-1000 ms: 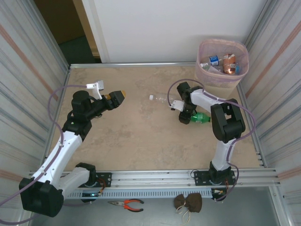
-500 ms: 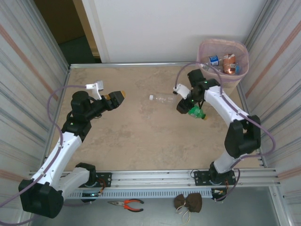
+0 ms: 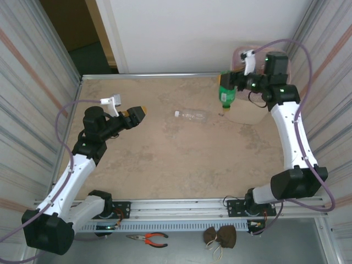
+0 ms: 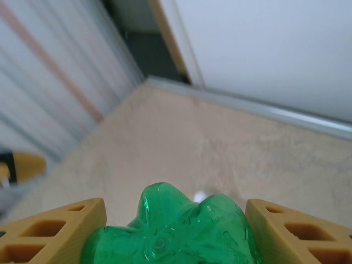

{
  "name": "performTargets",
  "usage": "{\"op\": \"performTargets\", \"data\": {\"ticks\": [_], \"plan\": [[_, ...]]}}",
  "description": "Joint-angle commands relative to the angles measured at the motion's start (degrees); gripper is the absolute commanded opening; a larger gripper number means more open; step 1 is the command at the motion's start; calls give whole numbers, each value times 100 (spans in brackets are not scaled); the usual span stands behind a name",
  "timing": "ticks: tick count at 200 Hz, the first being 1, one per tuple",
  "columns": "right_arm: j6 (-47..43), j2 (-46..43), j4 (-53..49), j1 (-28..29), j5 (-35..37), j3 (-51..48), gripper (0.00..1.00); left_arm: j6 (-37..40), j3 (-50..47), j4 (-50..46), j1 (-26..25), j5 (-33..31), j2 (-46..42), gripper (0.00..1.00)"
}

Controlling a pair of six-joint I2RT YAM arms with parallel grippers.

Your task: Put the plastic bottles in the bin

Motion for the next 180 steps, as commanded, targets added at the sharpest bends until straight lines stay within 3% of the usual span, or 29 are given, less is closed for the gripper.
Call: {"op": "performTargets", "data": {"ticks": [1,39,109,147,180], "plan": [[2189,35,1596,-438,-251,295,50,-69,-16,79,52,46,-164,84],[4123,532,2259,-1102,670,733,44,-66,-38,79,52,25,-196,84],[4696,1226,2793,-1138,3269,724,40,-48,-38,44,51,7,-176,84],[4264,2005,2299,-1103,3420,1422,39,-22,-16,27,52,-5,-131,84],[4061,2650,1668,-1092,3039,2180,39,-53,-58,81,51,-24,-72,84]]}}
